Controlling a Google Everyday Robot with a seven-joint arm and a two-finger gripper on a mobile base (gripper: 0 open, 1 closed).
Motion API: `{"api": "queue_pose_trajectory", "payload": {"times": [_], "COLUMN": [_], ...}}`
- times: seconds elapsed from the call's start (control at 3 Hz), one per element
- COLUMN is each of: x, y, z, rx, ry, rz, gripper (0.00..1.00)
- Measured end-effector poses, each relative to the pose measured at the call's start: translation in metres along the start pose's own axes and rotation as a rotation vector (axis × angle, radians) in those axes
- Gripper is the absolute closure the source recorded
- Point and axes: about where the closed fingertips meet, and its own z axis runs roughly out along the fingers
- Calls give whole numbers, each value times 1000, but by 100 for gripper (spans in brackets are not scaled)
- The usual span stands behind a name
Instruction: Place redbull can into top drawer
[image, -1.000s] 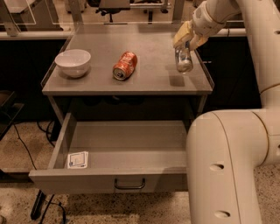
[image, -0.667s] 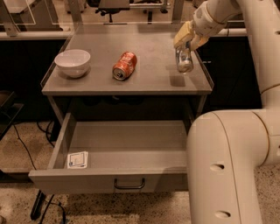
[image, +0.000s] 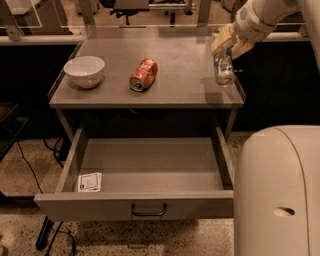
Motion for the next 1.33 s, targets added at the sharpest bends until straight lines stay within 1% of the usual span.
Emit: {"api": "queue_pose_trajectory", "payload": {"times": [0.33,0.67,1.0,1.33], "x": [0,5,21,81], "y": [0,0,-4,-7], "z": [0,-1,-6,-3], "rx": [0,12,27,-1], "ry": [0,11,35,82], "rz": [0,-7,6,56], "gripper": [100,100,100,100]}}
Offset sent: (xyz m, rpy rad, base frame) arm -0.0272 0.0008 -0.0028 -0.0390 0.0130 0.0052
